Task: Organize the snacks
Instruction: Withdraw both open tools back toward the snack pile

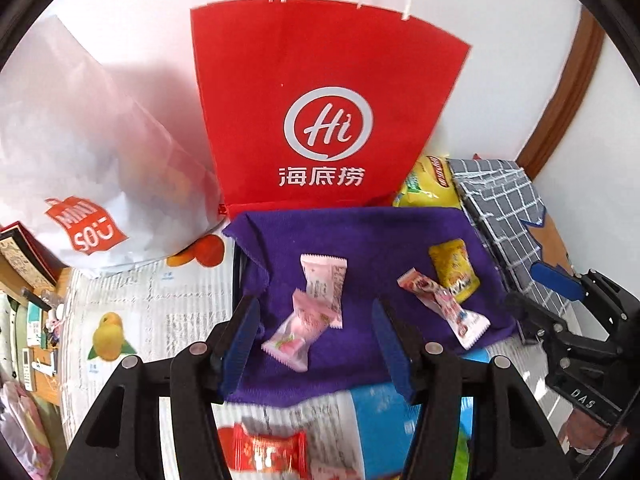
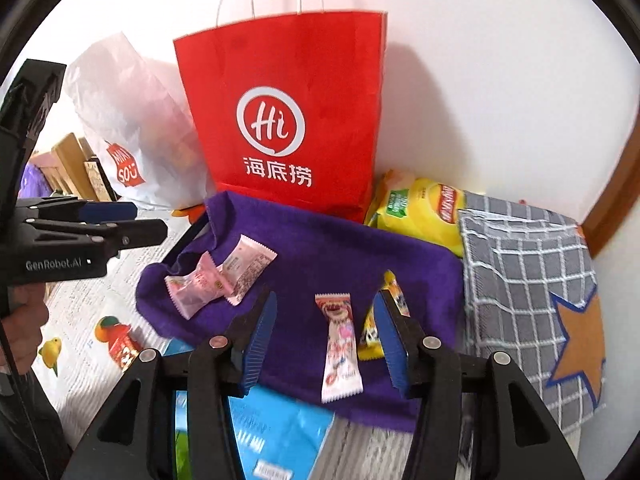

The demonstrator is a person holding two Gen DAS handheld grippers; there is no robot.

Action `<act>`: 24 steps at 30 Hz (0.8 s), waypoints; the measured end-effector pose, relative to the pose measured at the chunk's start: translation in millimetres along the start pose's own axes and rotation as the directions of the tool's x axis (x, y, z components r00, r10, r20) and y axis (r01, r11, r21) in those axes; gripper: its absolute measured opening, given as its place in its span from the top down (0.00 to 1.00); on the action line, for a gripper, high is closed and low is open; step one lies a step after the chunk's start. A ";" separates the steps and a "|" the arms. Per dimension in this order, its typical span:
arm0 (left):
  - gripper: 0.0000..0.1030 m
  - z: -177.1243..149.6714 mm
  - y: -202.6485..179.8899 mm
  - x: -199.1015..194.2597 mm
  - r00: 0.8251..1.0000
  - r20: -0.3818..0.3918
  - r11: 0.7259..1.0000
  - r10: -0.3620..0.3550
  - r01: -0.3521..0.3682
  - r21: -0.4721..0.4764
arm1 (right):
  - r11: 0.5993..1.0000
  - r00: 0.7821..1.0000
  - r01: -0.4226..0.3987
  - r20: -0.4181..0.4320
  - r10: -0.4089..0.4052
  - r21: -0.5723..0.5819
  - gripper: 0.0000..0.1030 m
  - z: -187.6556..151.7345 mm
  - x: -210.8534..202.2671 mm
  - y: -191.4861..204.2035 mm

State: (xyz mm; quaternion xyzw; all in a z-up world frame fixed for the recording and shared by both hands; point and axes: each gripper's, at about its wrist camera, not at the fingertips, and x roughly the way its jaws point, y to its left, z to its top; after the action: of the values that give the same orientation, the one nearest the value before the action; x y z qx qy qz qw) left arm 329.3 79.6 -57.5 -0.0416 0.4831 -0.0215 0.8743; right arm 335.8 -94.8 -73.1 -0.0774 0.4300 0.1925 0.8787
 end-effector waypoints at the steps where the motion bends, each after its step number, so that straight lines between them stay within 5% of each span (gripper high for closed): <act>1: 0.45 -4.7 0.2 -6.5 1.000 0.005 1.000 0.000 0.000 0.000 | 1.000 1.000 0.001 0.012 -0.001 0.015 0.51 -4.3 -8.7 0.0; 24: 0.45 -144.4 -6.1 -107.5 0.997 0.038 0.995 0.071 -0.068 -0.068 | 0.996 0.996 0.021 0.088 -0.029 0.088 0.51 -118.1 -115.8 16.3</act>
State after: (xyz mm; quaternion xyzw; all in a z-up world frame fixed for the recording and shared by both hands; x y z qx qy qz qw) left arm 149.8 74.4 -42.9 -0.0544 0.4668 0.0259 0.8823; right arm 179.0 -146.9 -54.7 -0.0357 0.3973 0.1658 0.9019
